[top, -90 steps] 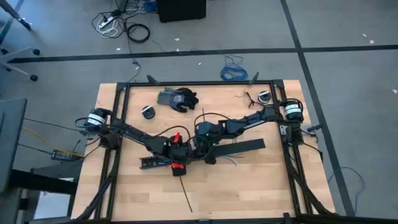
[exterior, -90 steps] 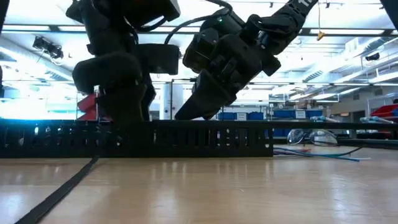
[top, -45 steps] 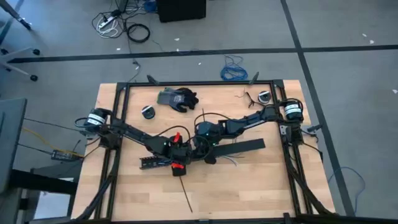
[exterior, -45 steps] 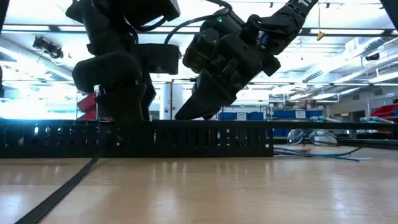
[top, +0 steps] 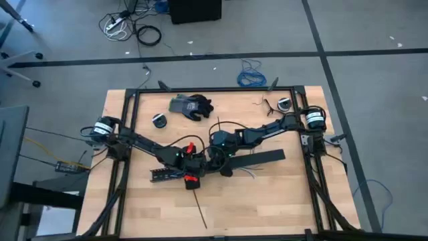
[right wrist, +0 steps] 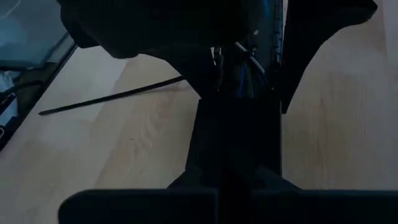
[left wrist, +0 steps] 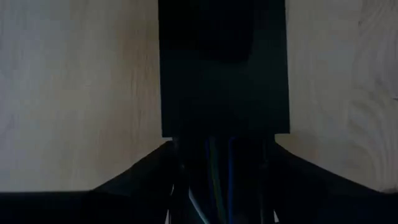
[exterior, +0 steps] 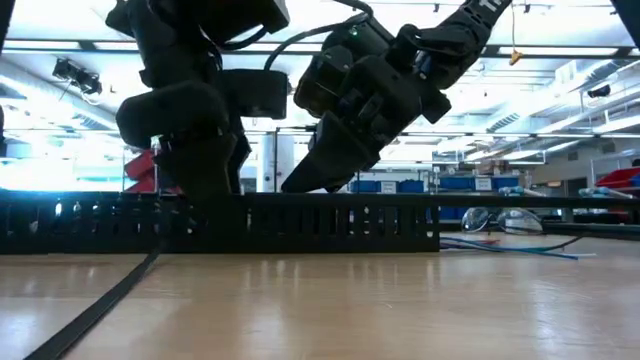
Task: Ziptie cables
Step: Close the black cable duct
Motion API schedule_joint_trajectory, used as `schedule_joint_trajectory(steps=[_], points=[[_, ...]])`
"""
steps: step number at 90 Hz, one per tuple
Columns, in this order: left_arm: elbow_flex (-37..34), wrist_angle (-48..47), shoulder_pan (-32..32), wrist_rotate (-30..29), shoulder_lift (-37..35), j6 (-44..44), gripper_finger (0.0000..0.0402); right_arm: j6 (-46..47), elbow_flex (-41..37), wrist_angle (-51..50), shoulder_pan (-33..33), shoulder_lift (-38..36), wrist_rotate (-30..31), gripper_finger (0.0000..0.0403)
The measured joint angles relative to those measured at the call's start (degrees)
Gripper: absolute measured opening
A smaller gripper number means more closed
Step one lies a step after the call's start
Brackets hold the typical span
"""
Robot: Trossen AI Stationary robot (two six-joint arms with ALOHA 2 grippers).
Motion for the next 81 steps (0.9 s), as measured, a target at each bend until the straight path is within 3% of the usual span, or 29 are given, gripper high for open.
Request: schedule_joint_trajectory(steps=[21,59,81], points=[[0.0,0.1,0.0,-0.7,0.0,1.1,0.0217,0.0,0.0,1.0,0.0,0.2,-0.2,0.0000],[0.0,0.0,0.0,-1.4,0.0,1.4,0.0263,0.0,0.1,0.5,0.0,0.2,0.1,0.0000],[0.1,-5.0,0.0,-1.1,-0.1,1.3,0.0271,0.0,0.2,-0.5,0.0,0.1,0.5,0.0000]])
